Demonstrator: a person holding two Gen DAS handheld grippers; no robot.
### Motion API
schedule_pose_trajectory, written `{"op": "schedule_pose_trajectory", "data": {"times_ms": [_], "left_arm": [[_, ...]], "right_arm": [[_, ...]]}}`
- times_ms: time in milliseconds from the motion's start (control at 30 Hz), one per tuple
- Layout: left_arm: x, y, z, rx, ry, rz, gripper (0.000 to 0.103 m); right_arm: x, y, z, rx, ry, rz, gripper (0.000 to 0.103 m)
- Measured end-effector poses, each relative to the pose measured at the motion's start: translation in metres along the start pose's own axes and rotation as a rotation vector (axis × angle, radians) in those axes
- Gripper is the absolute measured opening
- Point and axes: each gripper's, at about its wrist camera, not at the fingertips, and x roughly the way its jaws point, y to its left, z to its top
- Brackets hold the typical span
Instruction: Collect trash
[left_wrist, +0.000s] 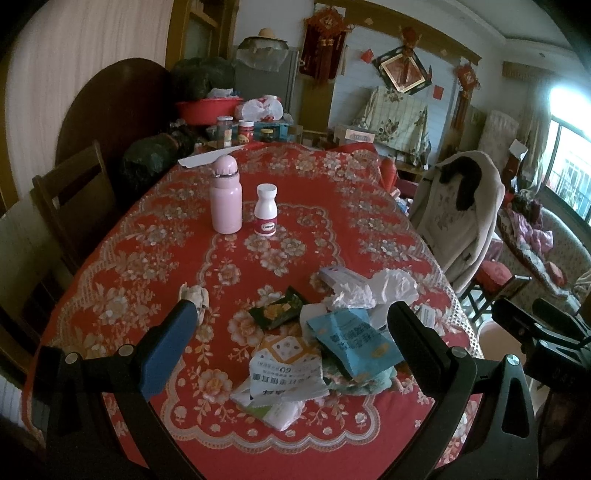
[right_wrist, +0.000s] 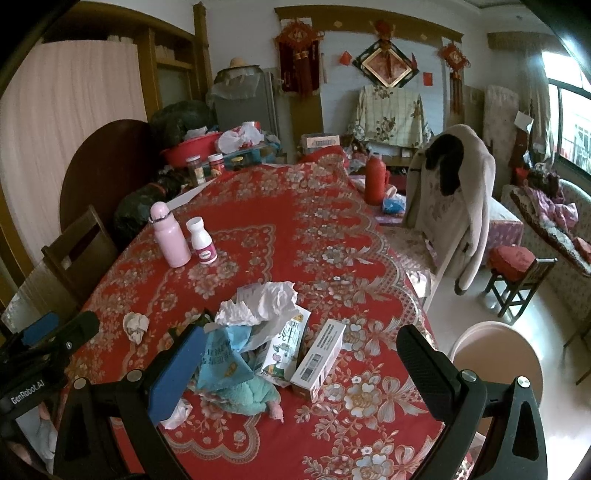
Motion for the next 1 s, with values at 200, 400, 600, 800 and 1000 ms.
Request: {"op": "schedule_pose_trajectory", "data": {"times_ms": [200, 400, 600, 800, 1000], "left_arm": [[0.006, 0.004, -0.002, -0.009, 0.026, 0.0, 0.102], [0.008, 0.007, 0.001, -0.019, 0.036, -0.008, 0.102], [0.011, 0.015, 0.001, -0.041, 0.06, 0.0, 0.102], [0.015, 0.032, 0.0, -0.053, 0.099, 0.008, 0.102], [0.017, 0.058, -0.007, -0.088, 0.141, 0.045, 0.102]], "right_arm": [[0.006, 0.0, -0.002, 0.0, 0.018, 0.006, 0.103], [0.018, 0.0, 0.003, 0.009, 0.045, 0.022, 0.103], [0.028, 0.003, 0.006, 0.0, 0.066, 0.036, 0.103], [0.042, 0.003, 0.007, -0.006, 0.106, 0.059, 0.103], [0.054, 0.001, 0.005, -0.014, 0.142, 0.07, 0.103]]}}
